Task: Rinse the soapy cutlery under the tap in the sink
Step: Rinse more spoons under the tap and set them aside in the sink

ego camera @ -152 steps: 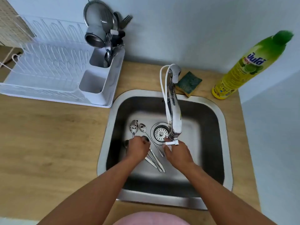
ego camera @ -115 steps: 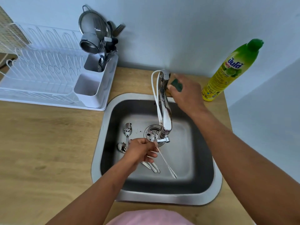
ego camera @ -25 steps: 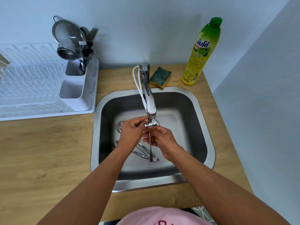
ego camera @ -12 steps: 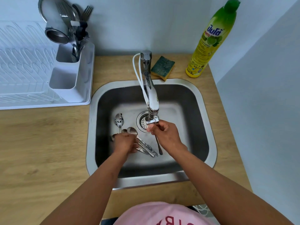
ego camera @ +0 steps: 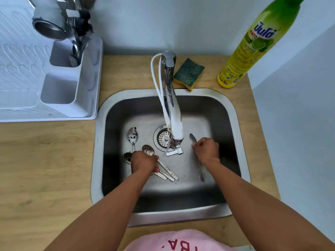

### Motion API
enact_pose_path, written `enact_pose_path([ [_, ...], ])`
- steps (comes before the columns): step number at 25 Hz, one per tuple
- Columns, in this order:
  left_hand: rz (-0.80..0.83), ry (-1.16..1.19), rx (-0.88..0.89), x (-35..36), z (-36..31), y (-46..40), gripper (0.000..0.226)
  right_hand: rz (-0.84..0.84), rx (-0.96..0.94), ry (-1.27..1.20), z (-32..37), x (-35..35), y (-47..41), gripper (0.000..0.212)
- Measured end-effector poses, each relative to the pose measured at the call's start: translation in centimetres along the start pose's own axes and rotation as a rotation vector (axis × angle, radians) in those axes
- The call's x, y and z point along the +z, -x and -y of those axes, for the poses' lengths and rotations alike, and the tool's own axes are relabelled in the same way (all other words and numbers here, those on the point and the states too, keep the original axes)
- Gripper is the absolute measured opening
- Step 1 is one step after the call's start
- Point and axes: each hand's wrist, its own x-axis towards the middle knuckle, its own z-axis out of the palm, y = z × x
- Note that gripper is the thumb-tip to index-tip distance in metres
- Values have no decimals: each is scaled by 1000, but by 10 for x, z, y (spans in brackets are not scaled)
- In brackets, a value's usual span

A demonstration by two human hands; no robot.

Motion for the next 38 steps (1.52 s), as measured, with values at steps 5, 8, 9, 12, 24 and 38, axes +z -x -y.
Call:
enact_pose_path([
  [5,44,134,-46,9,0,-1,16,-22,-123,403,-9,-8,6,39],
  [8,112,302,-35,10,1,6,14,-11,-347,364,-1,-9,31,26],
  [9,143,355,-10,9,0,10,14,44,-385,297,5,-6,43,22],
  [12,231,458,72,0,-2,24,16,254,-383,113,26,7,76,20],
  [24,282,642,91,-20,-29,76,11,439,-84,-594,66,-23,129,23],
  [38,271,598,261,-31,-55,83,11,561,-128,-757,42,-51,148,26],
])
